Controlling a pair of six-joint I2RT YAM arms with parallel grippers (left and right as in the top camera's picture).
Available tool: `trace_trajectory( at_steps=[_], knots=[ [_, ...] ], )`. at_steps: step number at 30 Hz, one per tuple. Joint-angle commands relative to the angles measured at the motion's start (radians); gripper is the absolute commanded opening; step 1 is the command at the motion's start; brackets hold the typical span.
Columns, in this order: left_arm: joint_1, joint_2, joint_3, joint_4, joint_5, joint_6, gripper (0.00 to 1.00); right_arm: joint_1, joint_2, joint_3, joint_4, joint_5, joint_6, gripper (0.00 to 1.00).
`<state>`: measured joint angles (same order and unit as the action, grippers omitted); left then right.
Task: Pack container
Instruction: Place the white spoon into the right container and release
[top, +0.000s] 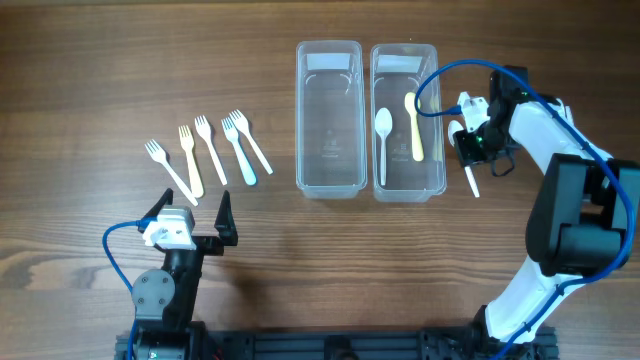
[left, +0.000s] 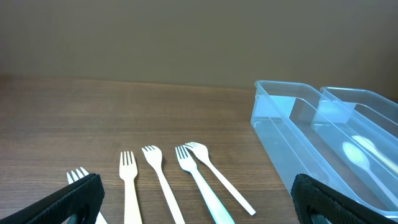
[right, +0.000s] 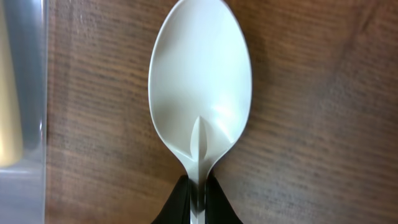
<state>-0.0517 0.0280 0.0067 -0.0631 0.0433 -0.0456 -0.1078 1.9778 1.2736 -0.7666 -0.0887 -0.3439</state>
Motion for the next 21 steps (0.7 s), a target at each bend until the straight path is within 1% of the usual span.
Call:
trace_trajectory(
  at_steps=[1,6,9,13,18,21],
  knots=[
    [-0.005,-0.002,-0.001,-0.010,0.012,0.015,1.00,0.002,-0.035,0.125,-0.050,0.048,0.041,0.04],
    [-0.005,-0.002,-0.001,-0.010,0.012,0.015,1.00,0.002,-0.159,0.322,-0.105,0.047,0.084,0.04],
    [-0.005,-0.002,-0.001,-0.010,0.012,0.015,1.00,0.006,-0.229,0.392,-0.113,0.022,0.098,0.04],
    [-0.005,-0.002,-0.001,-0.010,0.012,0.015,1.00,0.030,-0.288,0.396,-0.129,-0.072,0.107,0.04],
    [-0.005,-0.002,-0.001,-0.010,0.012,0.015,1.00,0.098,-0.277,0.381,-0.169,-0.196,0.150,0.04],
    [-0.005,-0.002,-0.001,-0.010,0.012,0.015,1.00,0.164,-0.271,0.353,-0.154,-0.211,0.164,0.04]
  ],
)
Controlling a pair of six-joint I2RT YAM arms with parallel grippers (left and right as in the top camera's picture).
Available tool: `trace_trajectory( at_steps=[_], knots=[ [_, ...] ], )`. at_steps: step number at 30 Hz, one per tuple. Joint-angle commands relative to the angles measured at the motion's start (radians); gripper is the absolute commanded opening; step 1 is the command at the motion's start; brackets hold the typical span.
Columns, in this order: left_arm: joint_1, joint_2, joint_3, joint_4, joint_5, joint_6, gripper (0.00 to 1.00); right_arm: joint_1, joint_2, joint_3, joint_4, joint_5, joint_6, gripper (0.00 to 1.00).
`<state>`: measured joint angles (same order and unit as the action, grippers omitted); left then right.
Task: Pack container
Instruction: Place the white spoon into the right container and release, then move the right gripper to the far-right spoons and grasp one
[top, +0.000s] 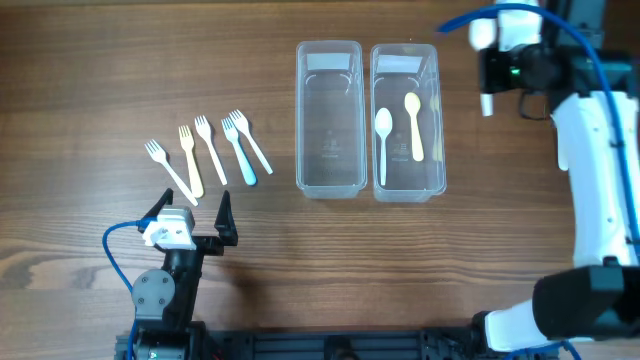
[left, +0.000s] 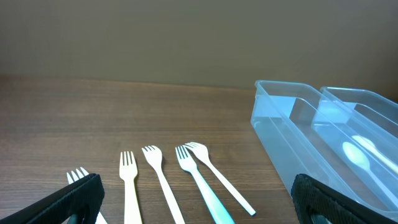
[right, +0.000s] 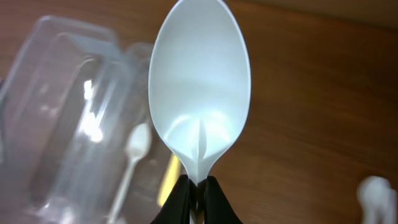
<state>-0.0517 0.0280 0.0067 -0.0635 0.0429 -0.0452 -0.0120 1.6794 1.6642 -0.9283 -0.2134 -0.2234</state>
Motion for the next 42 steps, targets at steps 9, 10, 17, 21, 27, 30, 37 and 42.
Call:
trace_trajectory(
  at_steps=[9,10,17,21,27,30,37,42],
  knots=[
    [-0.005,-0.002,-0.001,-0.010,0.013,0.015,1.00,0.217,0.106,-0.131,0.072,0.015,0.147,0.04],
    [-0.005,-0.002,-0.001,-0.009,0.013,0.015,1.00,0.220,0.120,-0.142,0.080,0.015,0.147,0.04],
    [-0.005,-0.002,-0.001,-0.010,0.013,0.015,1.00,0.220,0.216,-0.169,0.125,0.014,0.147,0.04],
    [-0.005,-0.002,-0.001,-0.010,0.013,0.015,1.00,0.220,0.225,-0.169,0.148,0.014,0.148,0.41],
    [-0.005,-0.002,-0.001,-0.010,0.013,0.015,1.00,0.215,0.211,-0.127,0.153,0.015,0.158,0.43],
    [-0.005,-0.002,-0.001,-0.010,0.013,0.015,1.00,0.194,0.183,-0.063,0.126,0.074,0.194,0.43],
    [-0.005,-0.002,-0.001,-0.010,0.013,0.015,1.00,0.071,0.091,0.079,-0.027,0.489,0.160,0.45],
    [-0.005,-0.002,-0.001,-0.009,0.013,0.015,1.00,-0.093,0.087,0.072,-0.045,0.525,0.072,0.60]
  ],
)
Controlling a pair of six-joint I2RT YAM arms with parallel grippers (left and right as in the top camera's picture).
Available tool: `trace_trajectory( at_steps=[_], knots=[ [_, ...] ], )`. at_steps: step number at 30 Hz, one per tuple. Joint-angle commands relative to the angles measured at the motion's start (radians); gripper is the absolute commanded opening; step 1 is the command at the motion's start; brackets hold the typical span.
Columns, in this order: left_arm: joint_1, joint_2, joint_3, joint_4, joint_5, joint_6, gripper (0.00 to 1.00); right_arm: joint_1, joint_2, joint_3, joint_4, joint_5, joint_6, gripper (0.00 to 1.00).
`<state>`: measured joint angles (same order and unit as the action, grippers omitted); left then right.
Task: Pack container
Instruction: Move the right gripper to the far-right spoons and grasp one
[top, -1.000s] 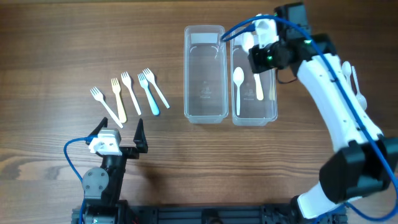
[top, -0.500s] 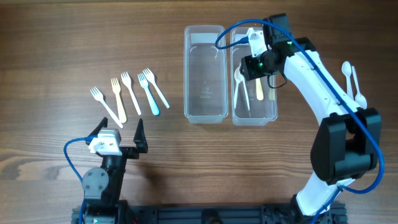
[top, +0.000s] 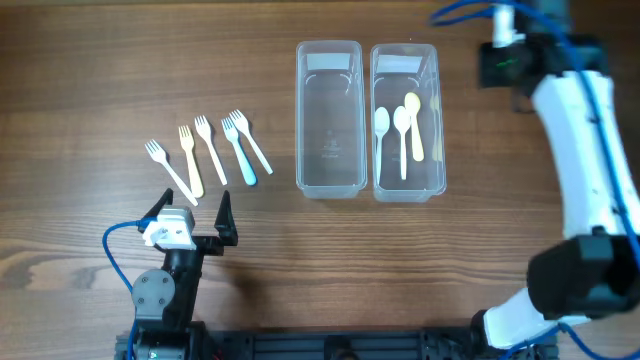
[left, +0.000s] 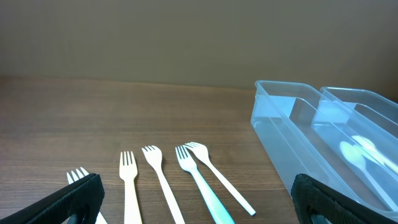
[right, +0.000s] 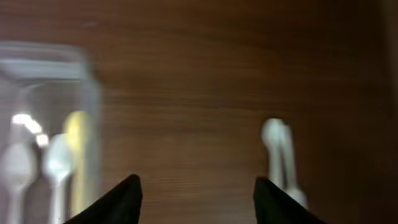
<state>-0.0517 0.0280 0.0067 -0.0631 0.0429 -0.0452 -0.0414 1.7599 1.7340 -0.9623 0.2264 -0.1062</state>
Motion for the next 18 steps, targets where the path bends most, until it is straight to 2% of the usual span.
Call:
trace_trajectory(
  at_steps=[1,8,10,18],
  knots=[
    [-0.005,-0.002,-0.001,-0.010,0.013,0.015,1.00,-0.126,0.021,-0.009,-0.015,0.042,-0.052,0.61],
    [-0.005,-0.002,-0.001,-0.010,0.013,0.015,1.00,-0.317,0.118,-0.030,-0.021,-0.050,-0.086,0.62],
    [-0.005,-0.002,-0.001,-0.010,0.013,0.015,1.00,-0.359,0.146,-0.030,-0.018,-0.106,-0.110,0.64],
    [-0.005,-0.002,-0.001,-0.010,0.013,0.015,1.00,-0.429,0.265,-0.030,0.034,-0.146,-0.160,0.63]
  ],
)
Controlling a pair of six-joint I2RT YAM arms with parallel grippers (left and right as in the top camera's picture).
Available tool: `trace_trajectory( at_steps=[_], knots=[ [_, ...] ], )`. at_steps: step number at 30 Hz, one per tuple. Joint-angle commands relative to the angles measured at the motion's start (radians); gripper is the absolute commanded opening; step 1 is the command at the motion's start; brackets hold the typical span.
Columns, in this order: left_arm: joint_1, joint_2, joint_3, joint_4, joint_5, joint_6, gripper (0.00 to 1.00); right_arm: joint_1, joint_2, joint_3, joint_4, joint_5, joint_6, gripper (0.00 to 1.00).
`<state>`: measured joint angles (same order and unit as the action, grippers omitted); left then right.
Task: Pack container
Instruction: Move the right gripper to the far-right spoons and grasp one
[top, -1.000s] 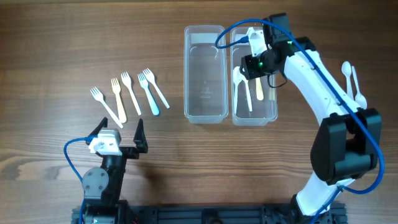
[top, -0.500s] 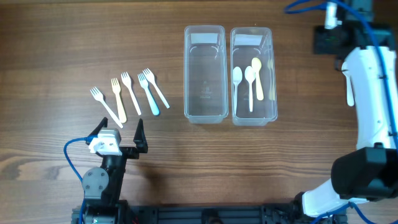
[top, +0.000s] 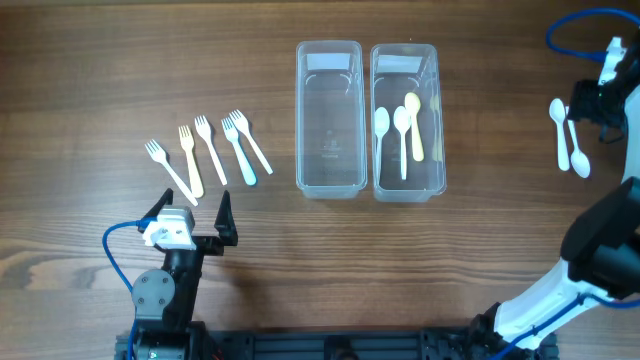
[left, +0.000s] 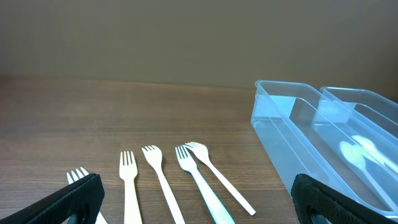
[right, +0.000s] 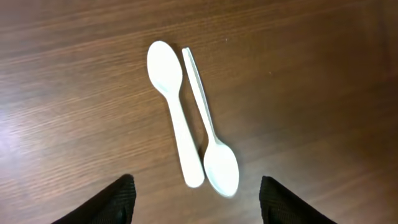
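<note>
Two clear containers stand side by side. The left container (top: 328, 130) is empty. The right container (top: 438, 120) holds two white spoons (top: 401, 125) and a yellow spoon (top: 413, 115). Several forks (top: 205, 150) lie in a row on the left, also in the left wrist view as forks (left: 161, 180). Two loose white spoons (top: 570, 135) lie at the far right. My right gripper (right: 196, 208) is open just above these spoons (right: 180, 130), which lie head to tail. My left gripper (left: 199, 202) is open near the forks, holding nothing.
The brown wooden table (top: 100, 60) carries everything. My right arm (top: 610, 80) reaches in along the right edge of the overhead view. The left arm's base (top: 165, 290) sits at the front left, below the forks.
My right gripper, still open, has moved from beside the right container's far corner out to the far right, over the two loose white spoons. The left arm and the containers' contents are unchanged.
My right gripper was shut on a white spoon at the table just right of the right container. Then it held that spoon raised. Then the spoon lay in the right container between the other two and the gripper was open. Now it is over the far-right spoons.
</note>
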<state>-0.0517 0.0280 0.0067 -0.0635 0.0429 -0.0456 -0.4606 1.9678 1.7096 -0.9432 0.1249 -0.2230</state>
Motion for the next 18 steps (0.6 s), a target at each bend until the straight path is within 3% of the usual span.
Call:
trace_trajectory(
  at_steps=[1,18],
  knots=[
    [-0.005,-0.002,-0.001,-0.010,0.013,0.015,1.00,-0.011,0.074,-0.005,0.018,-0.048,-0.056,0.62],
    [-0.005,-0.002,-0.001,-0.009,0.013,0.015,1.00,-0.010,0.270,-0.006,0.102,-0.127,-0.094,0.55]
  ],
)
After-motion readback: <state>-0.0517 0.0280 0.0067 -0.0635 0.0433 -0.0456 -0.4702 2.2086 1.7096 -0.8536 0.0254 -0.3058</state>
